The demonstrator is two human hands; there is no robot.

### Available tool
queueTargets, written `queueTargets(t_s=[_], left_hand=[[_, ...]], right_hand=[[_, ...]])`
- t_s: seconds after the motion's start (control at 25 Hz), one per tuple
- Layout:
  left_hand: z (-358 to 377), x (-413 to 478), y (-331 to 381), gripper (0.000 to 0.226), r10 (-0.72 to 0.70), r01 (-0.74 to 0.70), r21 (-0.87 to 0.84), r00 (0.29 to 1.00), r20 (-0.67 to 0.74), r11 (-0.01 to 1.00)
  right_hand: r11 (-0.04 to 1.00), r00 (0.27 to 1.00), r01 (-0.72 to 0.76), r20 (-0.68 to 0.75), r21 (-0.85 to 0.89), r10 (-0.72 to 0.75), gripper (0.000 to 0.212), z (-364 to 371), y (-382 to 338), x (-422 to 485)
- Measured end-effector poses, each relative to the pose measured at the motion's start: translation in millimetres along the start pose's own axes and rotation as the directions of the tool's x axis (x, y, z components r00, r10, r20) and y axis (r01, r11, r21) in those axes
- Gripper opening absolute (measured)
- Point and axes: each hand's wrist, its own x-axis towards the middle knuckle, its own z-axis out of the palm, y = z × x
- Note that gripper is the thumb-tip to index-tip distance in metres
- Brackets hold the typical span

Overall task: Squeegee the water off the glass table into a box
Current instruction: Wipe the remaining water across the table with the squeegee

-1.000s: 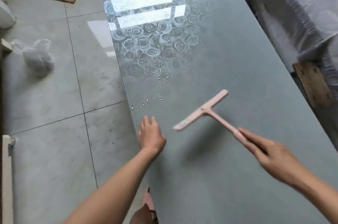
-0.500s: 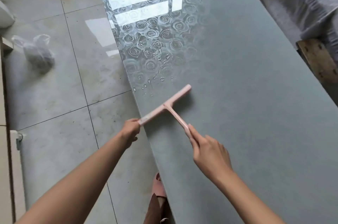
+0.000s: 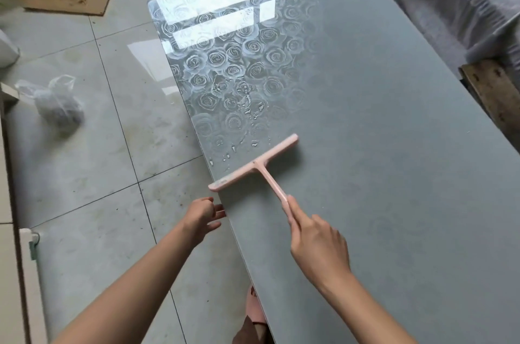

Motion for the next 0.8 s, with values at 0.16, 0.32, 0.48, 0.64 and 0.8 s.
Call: queueTargets(t_s=[0.16,0.32,0.48,0.64,0.8], left_hand=[[3.2,-3.8,2.2,0.034,-0.012,0.012,0.067,1.000,-0.010,0.998],[-1.6,-26.5,9.1,0.030,0.076,-0.070,0.125,0.996,-0.039,0.990],[-14.9,-76.5,18.2,0.018,0.173,-0.174,0.197,0.985,0.019,0.965],[-34.5,-140.4,-2.0,0.042,0.260,-0.273,0.288,0.962,0.083,0.918],[-54.5,-190.9,-13.1,0.037,0.295,-0.310,0.266,0.951,0.097,0.913]], right_hand=[[0.998,0.998,0.031,-0.058,0.046,-0.028,0.043,-16.9,-1.4,7.1],[0.995,0.994,0.082,-0.072,0.060,-0.077,0.044,-46.2,11.9,-24.6],[0.994,0.994,0.101,-0.032,-0.034,-0.102,0.043,-90.7,12.5,-38.1],[0.977,0.974,0.193,-0.101,-0.093,-0.202,0.035,-125.9,1.9,-78.3],[0.950,0.946,0.276,-0.136,-0.146,-0.295,0.026,-155.0,-13.6,-112.9]])
